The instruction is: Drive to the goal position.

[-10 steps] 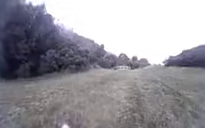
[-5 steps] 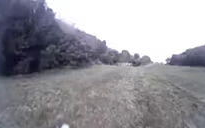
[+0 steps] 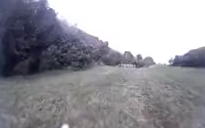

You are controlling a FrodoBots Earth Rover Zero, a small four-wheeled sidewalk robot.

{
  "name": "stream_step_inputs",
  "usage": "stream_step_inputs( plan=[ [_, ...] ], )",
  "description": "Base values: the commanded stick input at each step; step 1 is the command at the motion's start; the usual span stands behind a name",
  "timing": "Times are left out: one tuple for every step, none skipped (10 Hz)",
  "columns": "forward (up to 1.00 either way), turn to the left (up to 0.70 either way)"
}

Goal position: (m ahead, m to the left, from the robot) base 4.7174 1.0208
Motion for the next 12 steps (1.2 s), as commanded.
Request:
stream_step_inputs(
  plan=[
    [0.7, 0.0],
    [0.7, 0.0],
    [0.7, 0.0],
    [0.7, 0.0],
    [0.7, 0.0],
    [0.7, -0.05],
    [0.7, -0.23],
    [0.7, -0.19],
    [0.7, -0.1],
    [0.7, -0.02],
    [0.7, -0.08],
    [0.7, -0.16]
  ],
)
